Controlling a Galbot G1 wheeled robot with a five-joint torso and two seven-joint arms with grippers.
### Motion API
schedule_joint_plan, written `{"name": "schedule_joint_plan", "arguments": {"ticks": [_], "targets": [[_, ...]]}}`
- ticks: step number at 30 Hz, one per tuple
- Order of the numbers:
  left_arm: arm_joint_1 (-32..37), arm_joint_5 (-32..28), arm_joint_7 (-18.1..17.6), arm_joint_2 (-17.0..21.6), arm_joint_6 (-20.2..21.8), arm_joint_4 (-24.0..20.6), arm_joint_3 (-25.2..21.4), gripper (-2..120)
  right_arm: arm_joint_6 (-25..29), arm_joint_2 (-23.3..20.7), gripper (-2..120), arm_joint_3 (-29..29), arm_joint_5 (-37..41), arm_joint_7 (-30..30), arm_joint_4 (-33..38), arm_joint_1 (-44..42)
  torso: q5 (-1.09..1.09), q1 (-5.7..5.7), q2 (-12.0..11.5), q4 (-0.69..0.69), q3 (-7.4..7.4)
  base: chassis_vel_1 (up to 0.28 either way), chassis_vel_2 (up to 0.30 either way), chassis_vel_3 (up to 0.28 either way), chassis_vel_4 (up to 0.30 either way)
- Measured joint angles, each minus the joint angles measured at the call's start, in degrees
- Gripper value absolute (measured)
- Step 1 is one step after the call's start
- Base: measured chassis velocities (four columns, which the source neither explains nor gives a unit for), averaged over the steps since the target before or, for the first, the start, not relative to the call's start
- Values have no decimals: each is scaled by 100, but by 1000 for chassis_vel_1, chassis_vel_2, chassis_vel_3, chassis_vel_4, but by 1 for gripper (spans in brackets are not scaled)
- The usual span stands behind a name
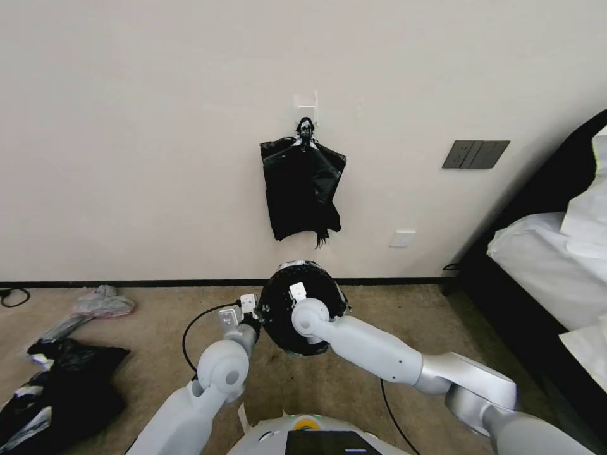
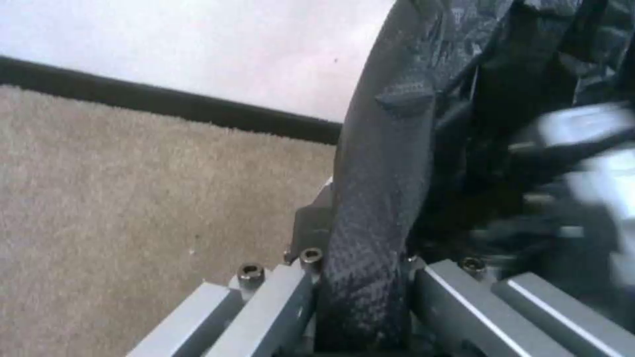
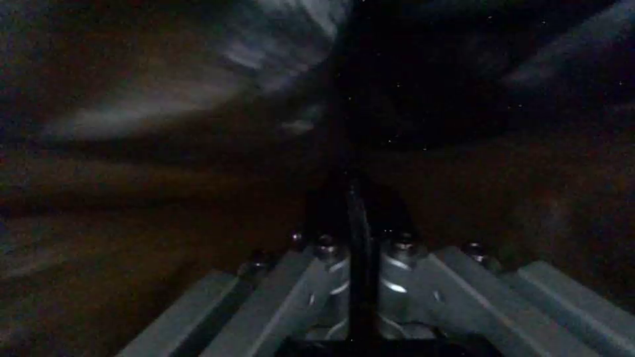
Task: Place a trash bag onto the trash bin.
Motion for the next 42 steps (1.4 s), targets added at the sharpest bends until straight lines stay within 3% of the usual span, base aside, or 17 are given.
{"name": "schedule_joint_plan", "arguments": {"ticks": [9,12,14,15,17,28,38,41,42], "targets": [[-118,-197,-65,-28,77,247,-33,0,4,-442,24,67,191,26,817,-1,0,0,0,0,0,0,0,0,0],[-211,-342,-119,-69,90,487,-33,0,8,-852,42,315,199,-144,1646,-165,0,0,0,0,0,0,0,0,0],[-242,-399,-139,-89,96,572,-27,0,8,-995,45,440,133,-279,1978,-289,-1,0,0,0,0,0,0,0,0],[-294,-500,-169,-131,104,715,-14,0,12,-1238,52,840,-148,-609,2506,-689,0,0,0,0,0,0,0,0,0],[-331,-602,-184,-155,118,817,-4,0,16,-1446,60,1197,-644,-955,2855,-1154,1,0,0,-4,0,0,0,0,0],[-502,-810,-181,-309,216,1187,188,0,22,-1698,98,1825,-1889,-1509,3214,-2269,0,0,0,-1,0,0,0,0,0],[-490,-786,-181,-396,240,1277,321,0,25,-1737,100,2062,-1975,-1528,3242,-2563,0,0,0,-1,0,0,0,0,0],[-471,-779,-176,-403,241,1260,318,5,26,-1742,100,2103,-1984,-1536,3243,-2601,0,0,0,0,0,0,0,0,0],[-461,-778,-156,-405,241,1251,310,11,27,-1744,100,2117,-1984,-1536,3247,-2610,-1,0,0,-1,0,0,0,0,0]]}}
